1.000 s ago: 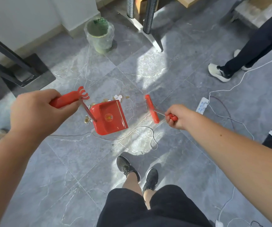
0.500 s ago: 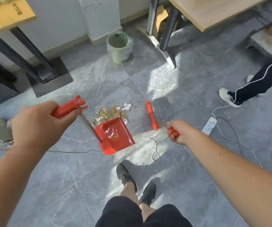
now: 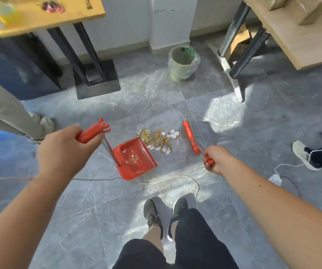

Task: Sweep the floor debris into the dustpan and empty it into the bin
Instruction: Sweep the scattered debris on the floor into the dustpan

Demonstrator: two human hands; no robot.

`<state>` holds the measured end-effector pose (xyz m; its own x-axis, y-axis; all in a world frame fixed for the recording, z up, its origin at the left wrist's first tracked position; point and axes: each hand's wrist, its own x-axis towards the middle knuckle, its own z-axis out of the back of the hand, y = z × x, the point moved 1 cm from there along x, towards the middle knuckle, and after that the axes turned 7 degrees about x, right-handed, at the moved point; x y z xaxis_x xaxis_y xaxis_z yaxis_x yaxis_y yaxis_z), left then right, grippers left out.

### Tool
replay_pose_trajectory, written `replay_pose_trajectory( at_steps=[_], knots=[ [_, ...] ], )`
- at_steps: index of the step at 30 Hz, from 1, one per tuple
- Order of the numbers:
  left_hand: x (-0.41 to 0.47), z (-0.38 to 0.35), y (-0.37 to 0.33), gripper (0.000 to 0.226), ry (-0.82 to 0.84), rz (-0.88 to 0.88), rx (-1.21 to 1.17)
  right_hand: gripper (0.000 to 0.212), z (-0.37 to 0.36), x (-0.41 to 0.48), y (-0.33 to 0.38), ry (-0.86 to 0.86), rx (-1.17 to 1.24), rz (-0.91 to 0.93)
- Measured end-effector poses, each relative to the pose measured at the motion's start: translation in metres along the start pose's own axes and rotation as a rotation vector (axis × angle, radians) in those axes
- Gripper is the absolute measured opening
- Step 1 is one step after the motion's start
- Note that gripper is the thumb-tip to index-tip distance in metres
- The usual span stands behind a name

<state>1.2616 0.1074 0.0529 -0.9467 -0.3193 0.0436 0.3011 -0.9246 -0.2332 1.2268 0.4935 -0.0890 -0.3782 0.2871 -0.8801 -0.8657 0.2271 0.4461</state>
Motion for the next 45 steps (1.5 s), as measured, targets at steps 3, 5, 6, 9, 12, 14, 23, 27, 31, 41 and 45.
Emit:
replay_pose_trajectory(
  at_steps=[3,5,6,9,12,14,23,27,31,41,45],
  knots=[
    [0.007,-0.006,0.011,0.054,0.015,0.067,-0.015,0.02,-0.016,0.012,0.014,-0.013,-0.052,0.018],
    [0.011,-0.014,0.017,0.051,0.052,0.123,-0.016,0.023,-0.026,0.022,0.023,-0.032,-0.088,0.028],
    [0.013,-0.019,0.019,0.05,0.073,0.15,-0.012,0.027,-0.031,0.028,0.026,-0.041,-0.103,0.032],
    [0.018,-0.035,0.025,0.048,0.134,0.224,0.028,0.04,-0.045,0.042,0.037,-0.035,-0.156,0.027],
    [0.026,-0.049,0.026,0.045,0.198,0.256,0.087,0.043,-0.054,0.052,0.051,-0.016,-0.176,0.023],
    [0.033,-0.058,0.027,0.046,0.221,0.267,0.104,0.043,-0.06,0.055,0.063,0.01,-0.184,0.027],
    [0.041,-0.096,0.058,0.049,0.243,0.322,0.12,0.03,-0.092,0.064,0.071,0.038,-0.242,-0.03],
    [0.05,-0.108,0.073,0.046,0.295,0.325,0.07,0.025,-0.111,0.061,0.062,0.044,-0.249,-0.041],
    [0.057,-0.11,0.084,0.048,0.303,0.279,0.062,0.024,-0.134,0.057,0.057,0.07,-0.28,-0.042],
    [0.066,-0.111,0.116,0.045,0.319,0.22,0.057,0.036,-0.174,0.037,0.051,0.133,-0.336,-0.07],
    [0.07,-0.12,0.132,0.041,0.356,0.205,0.051,0.02,-0.185,0.021,0.036,0.171,-0.366,-0.058]
  ],
)
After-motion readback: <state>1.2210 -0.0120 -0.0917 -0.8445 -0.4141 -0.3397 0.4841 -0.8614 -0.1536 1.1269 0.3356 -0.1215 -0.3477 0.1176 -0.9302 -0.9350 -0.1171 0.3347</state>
